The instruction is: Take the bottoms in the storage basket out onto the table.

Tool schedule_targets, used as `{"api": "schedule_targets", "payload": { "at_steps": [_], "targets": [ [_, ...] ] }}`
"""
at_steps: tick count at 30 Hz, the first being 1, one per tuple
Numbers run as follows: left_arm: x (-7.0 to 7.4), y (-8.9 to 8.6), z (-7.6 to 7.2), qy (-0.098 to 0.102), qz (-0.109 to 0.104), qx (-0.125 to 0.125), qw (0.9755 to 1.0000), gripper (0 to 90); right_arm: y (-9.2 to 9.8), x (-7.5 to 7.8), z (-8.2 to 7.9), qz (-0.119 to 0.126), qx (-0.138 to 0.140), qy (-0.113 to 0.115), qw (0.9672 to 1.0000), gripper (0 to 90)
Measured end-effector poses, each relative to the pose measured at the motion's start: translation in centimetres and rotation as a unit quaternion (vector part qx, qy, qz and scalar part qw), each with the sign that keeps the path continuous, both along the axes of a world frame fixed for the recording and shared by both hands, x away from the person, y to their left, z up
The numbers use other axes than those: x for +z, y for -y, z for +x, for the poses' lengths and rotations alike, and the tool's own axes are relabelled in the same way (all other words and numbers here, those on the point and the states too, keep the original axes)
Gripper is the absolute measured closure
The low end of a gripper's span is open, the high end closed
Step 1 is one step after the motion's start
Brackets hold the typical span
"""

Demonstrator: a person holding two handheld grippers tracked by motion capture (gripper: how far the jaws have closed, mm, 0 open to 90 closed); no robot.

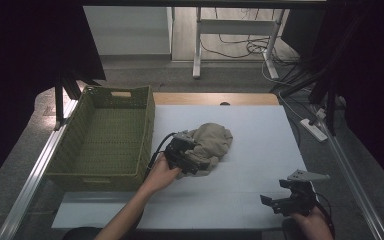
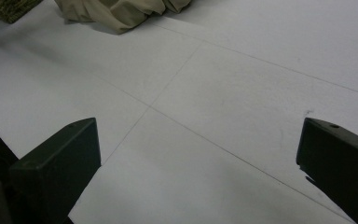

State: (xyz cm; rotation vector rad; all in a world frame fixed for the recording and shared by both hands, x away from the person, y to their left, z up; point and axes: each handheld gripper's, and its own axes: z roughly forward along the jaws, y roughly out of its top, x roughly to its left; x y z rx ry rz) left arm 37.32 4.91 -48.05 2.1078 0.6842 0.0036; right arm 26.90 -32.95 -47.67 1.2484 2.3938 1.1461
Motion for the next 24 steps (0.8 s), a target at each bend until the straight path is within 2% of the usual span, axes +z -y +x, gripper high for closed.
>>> {"api": "schedule_targets", "payload": {
  "at_steps": [7,12,16,20,24],
  "targets": [
    [0.1,-0.5,-0.5,-0.002,-0.013,0.007,0.9999,0.0,0.0,0.0,0.0,0.0,0.001,0.0,1.0,0.1],
    [-0.1,-0.5,-0.7,-0.008,-0.008,0.007,0.9999,0.0,-0.1,0.0,0.1,-0.003,0.006,0.0,1.0,0.1],
    [-0.2,-0.5,-0.8,-0.02,-0.027,0.002,0.9994,0.0,-0.1,0.0,0.0,-0.002,0.007,-0.001,1.0,0.1],
    [-0.1,-0.5,-0.9,-0.018,-0.026,0.001,0.9995,0.0,0.0,0.0,-0.1,0.0,0.005,-0.003,1.0,0.1],
    [0.1,-0.5,-1.1,-0.021,-0.034,-0.002,0.9992,0.0,0.1,0.0,-0.2,-0.001,0.004,-0.004,1.0,0.1]
  ]
}}
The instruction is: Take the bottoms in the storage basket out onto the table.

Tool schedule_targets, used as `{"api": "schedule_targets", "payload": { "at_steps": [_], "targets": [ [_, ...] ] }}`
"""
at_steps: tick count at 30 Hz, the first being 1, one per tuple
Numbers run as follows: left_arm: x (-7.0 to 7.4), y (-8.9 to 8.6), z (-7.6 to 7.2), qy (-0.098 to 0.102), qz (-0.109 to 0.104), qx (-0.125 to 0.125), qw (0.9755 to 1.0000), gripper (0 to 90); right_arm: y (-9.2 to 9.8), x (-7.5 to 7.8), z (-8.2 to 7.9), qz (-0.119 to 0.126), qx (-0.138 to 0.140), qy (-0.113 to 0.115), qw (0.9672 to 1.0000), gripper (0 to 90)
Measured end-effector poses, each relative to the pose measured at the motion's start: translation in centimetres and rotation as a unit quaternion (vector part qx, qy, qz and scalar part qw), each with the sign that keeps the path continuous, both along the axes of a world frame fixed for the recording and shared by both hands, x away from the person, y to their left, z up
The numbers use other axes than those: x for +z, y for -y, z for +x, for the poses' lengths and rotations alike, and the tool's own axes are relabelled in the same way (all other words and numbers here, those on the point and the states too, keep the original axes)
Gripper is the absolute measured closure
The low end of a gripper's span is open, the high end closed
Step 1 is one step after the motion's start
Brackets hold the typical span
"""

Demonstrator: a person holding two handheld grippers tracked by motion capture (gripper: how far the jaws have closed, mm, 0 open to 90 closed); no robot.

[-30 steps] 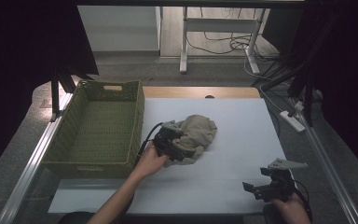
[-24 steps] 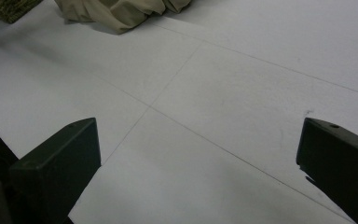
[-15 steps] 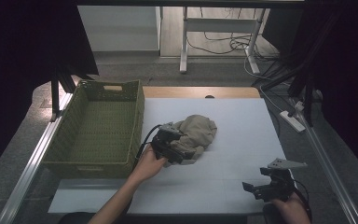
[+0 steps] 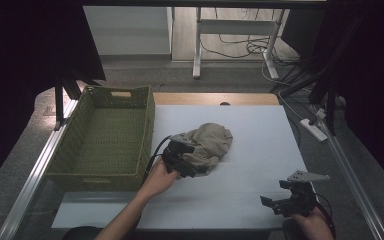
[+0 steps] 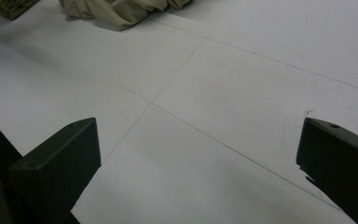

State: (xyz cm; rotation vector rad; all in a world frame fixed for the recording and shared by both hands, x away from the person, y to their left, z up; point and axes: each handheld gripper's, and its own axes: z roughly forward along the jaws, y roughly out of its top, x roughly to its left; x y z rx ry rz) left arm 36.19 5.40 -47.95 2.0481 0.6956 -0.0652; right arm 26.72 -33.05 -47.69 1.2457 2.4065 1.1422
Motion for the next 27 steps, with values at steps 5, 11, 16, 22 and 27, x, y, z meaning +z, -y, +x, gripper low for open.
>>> {"api": "schedule_targets", "payload": {
  "at_steps": [5,11,16,22,27],
  "targets": [
    [0.2,-0.1,-0.3,0.003,0.006,0.004,1.0,0.0,0.1,0.0,-0.2,0.0,-0.003,0.002,1.0,0.1],
    [0.3,-0.2,-1.0,0.004,0.006,0.01,0.9999,0.0,-0.1,0.0,0.0,-0.004,0.0,0.0,1.0,0.1],
    [0.3,-0.1,-1.6,0.009,0.011,0.006,0.9999,0.0,-0.1,0.0,0.0,-0.004,0.001,0.001,1.0,0.1],
    [0.5,-0.4,-2.3,0.02,0.008,0.002,0.9998,0.1,-0.1,0.0,0.0,-0.005,0.001,0.002,1.0,0.1],
    [0.4,-0.9,-2.6,0.023,0.01,0.01,0.9996,0.4,-0.3,0.0,-0.1,-0.01,0.004,0.003,0.9999,0.1]
  ]
}}
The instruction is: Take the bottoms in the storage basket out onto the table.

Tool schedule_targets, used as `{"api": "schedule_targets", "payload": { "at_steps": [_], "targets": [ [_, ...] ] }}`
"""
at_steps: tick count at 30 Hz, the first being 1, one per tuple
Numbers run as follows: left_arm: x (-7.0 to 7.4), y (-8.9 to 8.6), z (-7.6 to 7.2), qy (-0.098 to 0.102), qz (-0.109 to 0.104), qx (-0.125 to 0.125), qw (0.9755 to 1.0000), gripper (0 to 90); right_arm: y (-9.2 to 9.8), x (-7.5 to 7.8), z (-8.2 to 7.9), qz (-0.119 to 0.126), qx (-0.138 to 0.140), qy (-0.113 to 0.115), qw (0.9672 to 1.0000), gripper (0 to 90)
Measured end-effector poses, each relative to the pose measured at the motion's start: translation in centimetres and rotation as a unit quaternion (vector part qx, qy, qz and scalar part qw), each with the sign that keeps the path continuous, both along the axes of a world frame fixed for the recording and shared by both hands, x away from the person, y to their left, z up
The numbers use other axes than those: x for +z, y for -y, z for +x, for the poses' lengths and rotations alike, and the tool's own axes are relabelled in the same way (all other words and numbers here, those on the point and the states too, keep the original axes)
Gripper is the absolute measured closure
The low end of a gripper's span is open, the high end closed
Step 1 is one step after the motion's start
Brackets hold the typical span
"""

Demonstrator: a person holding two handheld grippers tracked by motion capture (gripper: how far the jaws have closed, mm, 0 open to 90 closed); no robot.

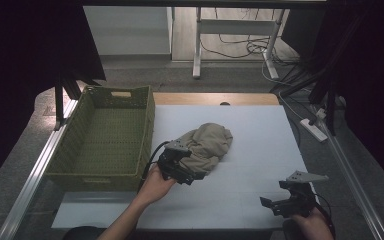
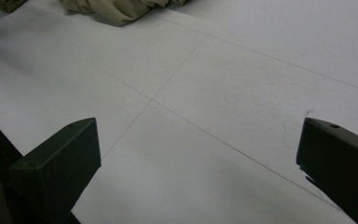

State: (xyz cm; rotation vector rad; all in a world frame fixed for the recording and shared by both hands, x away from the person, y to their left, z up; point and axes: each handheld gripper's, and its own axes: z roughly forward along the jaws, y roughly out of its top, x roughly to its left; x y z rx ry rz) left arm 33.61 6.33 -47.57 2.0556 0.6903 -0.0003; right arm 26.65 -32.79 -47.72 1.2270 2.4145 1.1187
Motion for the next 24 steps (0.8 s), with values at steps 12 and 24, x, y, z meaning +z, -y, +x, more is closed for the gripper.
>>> {"api": "schedule_targets", "payload": {
  "at_steps": [12,24],
  "targets": [
    [0.0,-0.5,-1.2,0.005,0.0,0.002,1.0,0.5,0.0,0.0,0.0,-0.003,0.001,0.001,1.0,0.1],
    [-0.3,-1.3,-2.3,0.004,-0.002,0.005,1.0,0.4,0.0,0.0,0.0,-0.004,0.002,0.001,1.0,0.1]
  ]
}}
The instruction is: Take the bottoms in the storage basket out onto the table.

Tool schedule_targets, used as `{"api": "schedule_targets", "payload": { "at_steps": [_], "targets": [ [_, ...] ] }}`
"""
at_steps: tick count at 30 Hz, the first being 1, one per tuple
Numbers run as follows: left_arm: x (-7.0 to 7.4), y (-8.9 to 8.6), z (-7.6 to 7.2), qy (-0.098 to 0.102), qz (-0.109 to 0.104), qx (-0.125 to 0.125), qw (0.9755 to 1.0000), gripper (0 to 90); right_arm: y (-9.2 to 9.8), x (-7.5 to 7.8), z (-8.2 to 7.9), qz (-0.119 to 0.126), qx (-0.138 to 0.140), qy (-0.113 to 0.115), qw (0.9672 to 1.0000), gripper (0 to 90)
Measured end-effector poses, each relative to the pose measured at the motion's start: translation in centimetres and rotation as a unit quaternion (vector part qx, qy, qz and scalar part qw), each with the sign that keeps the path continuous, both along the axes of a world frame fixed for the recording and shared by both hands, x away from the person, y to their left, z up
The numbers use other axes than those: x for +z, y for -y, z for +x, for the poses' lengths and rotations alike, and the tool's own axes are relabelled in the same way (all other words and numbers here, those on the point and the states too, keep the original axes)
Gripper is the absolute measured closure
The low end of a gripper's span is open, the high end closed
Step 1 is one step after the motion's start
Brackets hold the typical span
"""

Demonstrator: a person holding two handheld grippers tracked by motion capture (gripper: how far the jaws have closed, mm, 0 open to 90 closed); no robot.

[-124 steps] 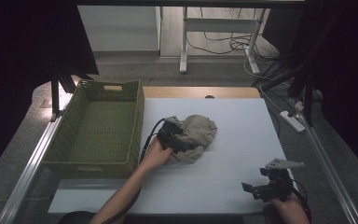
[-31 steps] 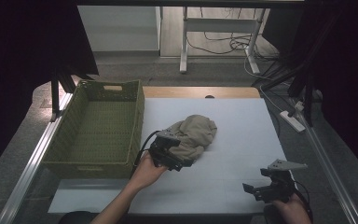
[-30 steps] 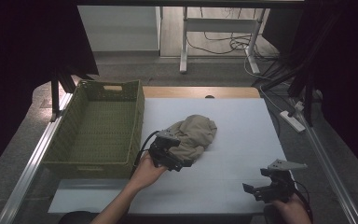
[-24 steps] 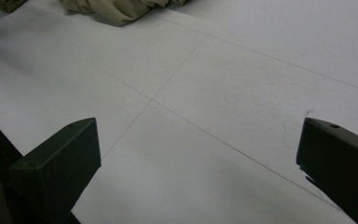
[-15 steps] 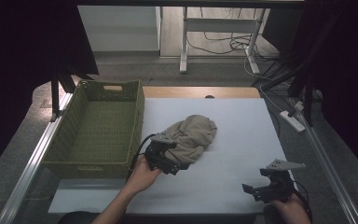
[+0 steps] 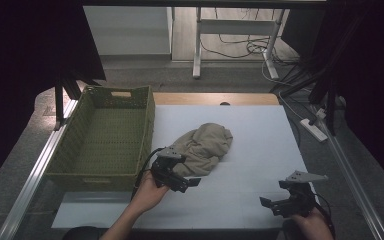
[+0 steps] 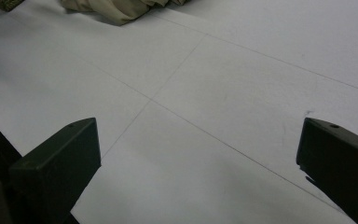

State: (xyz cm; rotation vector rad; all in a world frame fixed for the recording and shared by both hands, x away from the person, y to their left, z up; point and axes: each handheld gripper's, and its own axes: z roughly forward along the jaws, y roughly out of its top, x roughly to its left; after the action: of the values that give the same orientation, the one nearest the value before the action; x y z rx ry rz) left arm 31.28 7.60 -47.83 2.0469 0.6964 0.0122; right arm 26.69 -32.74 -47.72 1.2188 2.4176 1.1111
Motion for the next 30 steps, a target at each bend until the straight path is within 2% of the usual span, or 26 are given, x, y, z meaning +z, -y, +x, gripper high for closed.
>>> {"api": "schedule_targets", "payload": {
  "at_steps": [10,30],
  "targets": [
    [-0.4,-0.7,-1.0,0.0,0.004,0.002,1.0,0.5,-0.1,0.0,0.0,-0.002,0.001,0.001,1.0,0.1],
    [0.0,-2.2,-2.9,0.0,-0.018,0.003,0.9998,0.7,0.0,0.0,-0.1,-0.003,0.0,0.001,1.0,0.1]
  ]
}}
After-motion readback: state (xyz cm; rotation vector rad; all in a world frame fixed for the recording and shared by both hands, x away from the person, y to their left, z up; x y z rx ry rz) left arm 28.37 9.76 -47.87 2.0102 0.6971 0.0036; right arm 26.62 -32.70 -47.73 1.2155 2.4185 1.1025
